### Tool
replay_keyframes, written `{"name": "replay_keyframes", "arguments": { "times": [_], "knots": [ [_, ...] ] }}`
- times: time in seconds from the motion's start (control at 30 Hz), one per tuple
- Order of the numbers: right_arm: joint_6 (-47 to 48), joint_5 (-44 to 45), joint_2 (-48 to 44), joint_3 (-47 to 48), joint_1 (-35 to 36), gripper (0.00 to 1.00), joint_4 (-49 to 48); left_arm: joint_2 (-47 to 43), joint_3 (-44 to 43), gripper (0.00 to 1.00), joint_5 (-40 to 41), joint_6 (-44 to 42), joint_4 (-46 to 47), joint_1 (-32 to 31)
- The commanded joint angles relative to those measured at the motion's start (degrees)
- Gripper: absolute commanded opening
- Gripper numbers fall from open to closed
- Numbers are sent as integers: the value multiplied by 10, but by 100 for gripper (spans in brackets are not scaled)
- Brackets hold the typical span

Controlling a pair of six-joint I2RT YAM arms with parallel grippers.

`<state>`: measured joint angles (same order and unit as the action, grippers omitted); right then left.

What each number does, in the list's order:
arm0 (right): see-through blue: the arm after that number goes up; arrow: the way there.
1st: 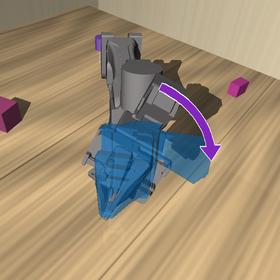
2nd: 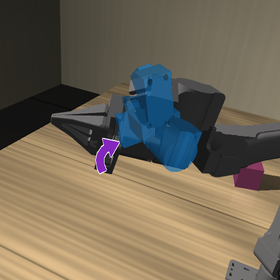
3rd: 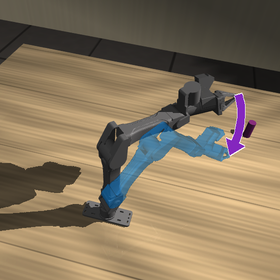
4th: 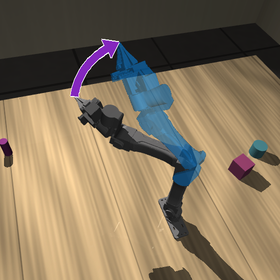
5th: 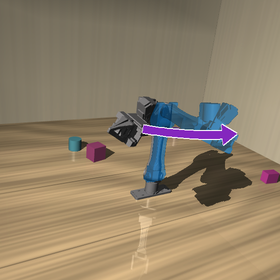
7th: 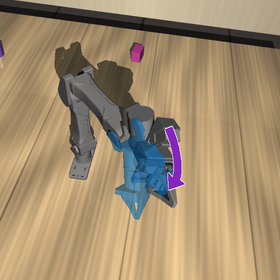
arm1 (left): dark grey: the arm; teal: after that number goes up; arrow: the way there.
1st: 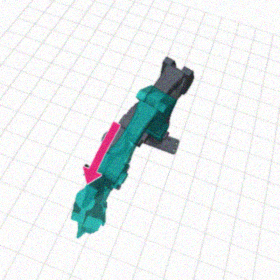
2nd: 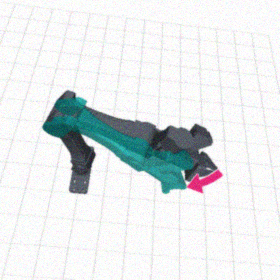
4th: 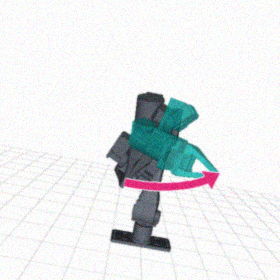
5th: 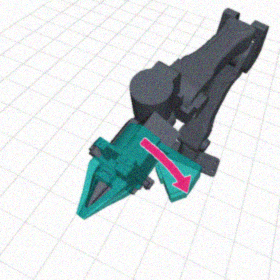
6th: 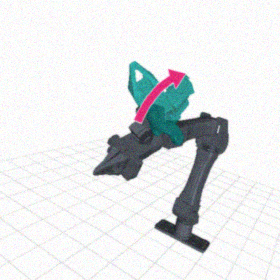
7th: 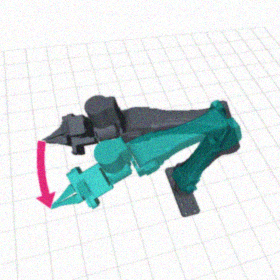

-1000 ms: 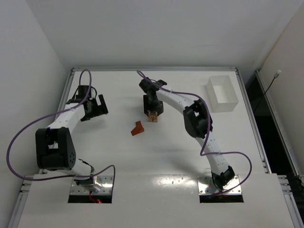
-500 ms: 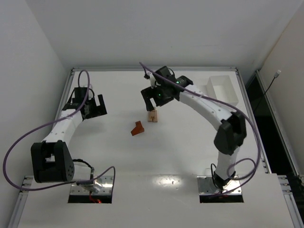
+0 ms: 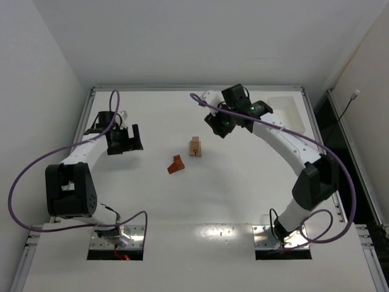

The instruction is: Build the wood block tower

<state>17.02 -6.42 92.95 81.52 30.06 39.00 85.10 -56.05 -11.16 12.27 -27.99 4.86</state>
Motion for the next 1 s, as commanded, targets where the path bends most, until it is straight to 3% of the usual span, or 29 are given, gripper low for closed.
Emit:
{"name": "replay_keyframes", "arguments": {
  "times": [0.0, 0.23, 0.33, 0.6, 0.77, 0.97],
  "knots": [
    [0, -25, 59, 119, -14, 42, -34, 2, -19, 100, -24, -9, 24, 7],
    [-83, -54, 223, 371, -45, 39, 78, 26, -12, 100, -67, -27, 56, 12],
    [-15, -116, 277, 453, -34, 39, 138, 41, -18, 100, -92, -43, 47, 12],
    [230, -187, 204, 310, 67, 44, 157, 61, -77, 100, -112, -61, -15, 34],
    [301, -194, 161, 211, 113, 44, 171, 84, -114, 100, -119, -61, -53, 66],
    [376, -207, 129, 87, 142, 36, 128, 96, -121, 100, -124, -50, -53, 71]
  ]
}}
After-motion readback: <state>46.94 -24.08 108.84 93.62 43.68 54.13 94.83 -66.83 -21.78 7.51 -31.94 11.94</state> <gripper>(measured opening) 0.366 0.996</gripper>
